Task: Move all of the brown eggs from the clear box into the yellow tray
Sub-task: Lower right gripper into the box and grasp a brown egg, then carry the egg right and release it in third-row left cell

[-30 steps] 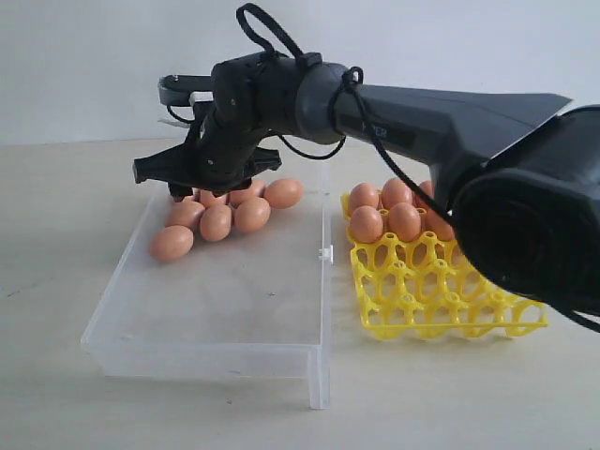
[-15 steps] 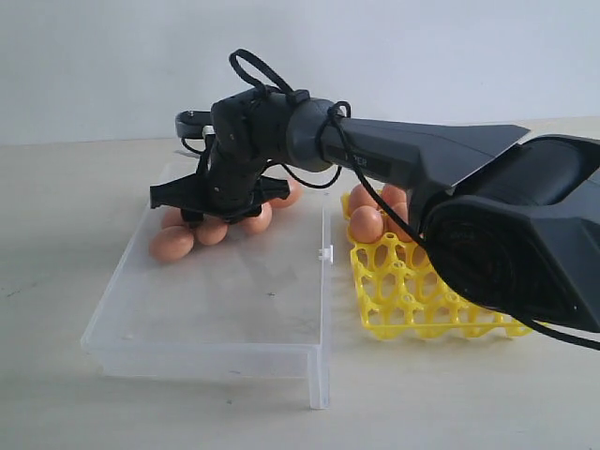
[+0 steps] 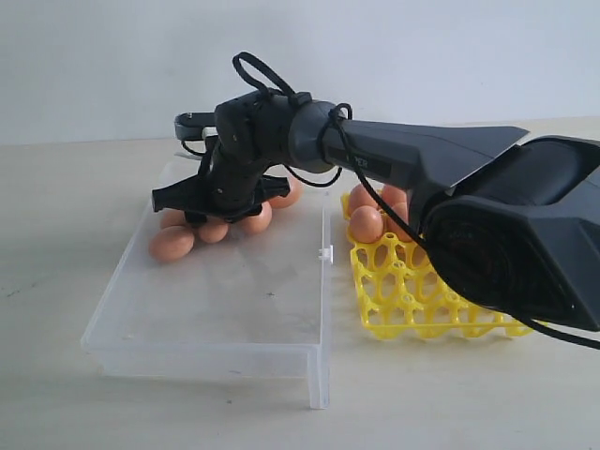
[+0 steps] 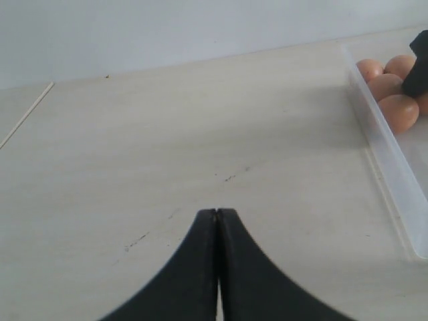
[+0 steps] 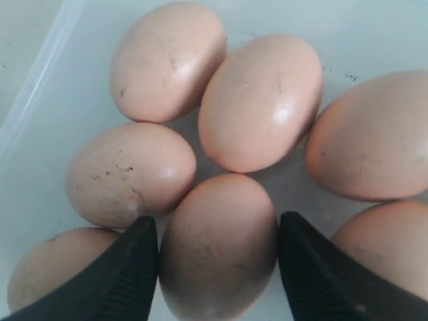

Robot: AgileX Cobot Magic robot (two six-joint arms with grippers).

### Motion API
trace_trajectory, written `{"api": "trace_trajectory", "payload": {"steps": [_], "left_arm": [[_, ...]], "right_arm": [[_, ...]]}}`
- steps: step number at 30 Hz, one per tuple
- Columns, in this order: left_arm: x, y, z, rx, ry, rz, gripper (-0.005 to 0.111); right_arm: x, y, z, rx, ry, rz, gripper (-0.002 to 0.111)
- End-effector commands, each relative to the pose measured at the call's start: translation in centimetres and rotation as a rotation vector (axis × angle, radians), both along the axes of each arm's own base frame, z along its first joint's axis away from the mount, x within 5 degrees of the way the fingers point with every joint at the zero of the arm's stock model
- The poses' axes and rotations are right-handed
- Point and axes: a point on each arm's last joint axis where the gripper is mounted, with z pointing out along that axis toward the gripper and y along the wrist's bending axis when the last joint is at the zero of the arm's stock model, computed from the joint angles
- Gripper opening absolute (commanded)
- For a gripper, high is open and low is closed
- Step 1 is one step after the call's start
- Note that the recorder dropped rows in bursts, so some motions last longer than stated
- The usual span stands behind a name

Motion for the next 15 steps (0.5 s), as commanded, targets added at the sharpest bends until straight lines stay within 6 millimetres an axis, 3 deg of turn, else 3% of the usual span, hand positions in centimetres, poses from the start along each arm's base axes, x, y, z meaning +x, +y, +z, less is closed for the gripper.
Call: {"api": "trace_trajectory", "payload": {"steps": [1, 7, 15], "left_arm": [[0.0, 0.0, 0.2, -0.006, -0.013, -0.006, 0.0], [0.0, 0.0, 0.2, -0.006, -0.013, -0.006, 0.0], [0.0, 0.0, 0.2, -0.006, -0.013, -0.006, 0.0]], "right_arm": [[-0.2, 0.0, 0.6, -0.005, -0.02, 0.043, 0.0], [-1.4, -0.3, 2.6, 0.057, -0.123, 0.066, 0.0], [-5.9, -4.2, 6.1, 0.254, -0.295, 0.007, 0.0]]}}
